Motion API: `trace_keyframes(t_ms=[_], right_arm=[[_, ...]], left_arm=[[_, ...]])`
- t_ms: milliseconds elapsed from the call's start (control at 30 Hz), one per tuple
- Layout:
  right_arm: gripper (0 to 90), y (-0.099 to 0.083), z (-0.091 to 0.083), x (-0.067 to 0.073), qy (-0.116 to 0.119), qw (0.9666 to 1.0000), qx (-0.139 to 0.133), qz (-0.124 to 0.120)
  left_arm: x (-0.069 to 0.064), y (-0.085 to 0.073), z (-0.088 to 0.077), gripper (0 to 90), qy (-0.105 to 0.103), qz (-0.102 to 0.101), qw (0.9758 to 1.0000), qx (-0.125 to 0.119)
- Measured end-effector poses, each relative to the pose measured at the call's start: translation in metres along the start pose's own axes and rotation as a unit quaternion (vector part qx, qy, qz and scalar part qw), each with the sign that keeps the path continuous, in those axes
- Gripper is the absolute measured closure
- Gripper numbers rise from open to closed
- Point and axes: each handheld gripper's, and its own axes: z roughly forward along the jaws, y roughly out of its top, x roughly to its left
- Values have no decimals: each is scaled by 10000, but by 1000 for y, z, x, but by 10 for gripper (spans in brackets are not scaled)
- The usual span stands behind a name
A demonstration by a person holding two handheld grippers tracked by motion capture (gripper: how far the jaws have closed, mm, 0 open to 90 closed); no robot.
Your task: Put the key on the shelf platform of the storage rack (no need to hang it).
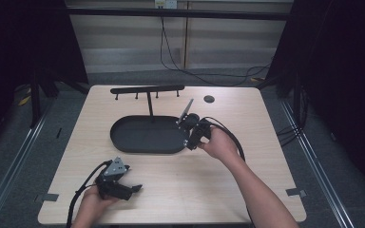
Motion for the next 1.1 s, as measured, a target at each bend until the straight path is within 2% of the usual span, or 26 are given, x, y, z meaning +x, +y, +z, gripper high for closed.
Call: trace_keyframes(t_ms=[500, 733, 1100], right_arm=[[685, 17, 7, -3, -96, 9999, 65, 19], [685, 25, 5, -6, -162, 9998, -90, 29], [685, 35, 9, -4, -184, 9997, -133, 4]], left_arm=[[0, 0, 0, 123, 34, 13, 10000, -5], [0, 0, 0, 123, 37, 12, 10000, -6], [0, 0, 0, 123, 42, 11, 10000, -10]])
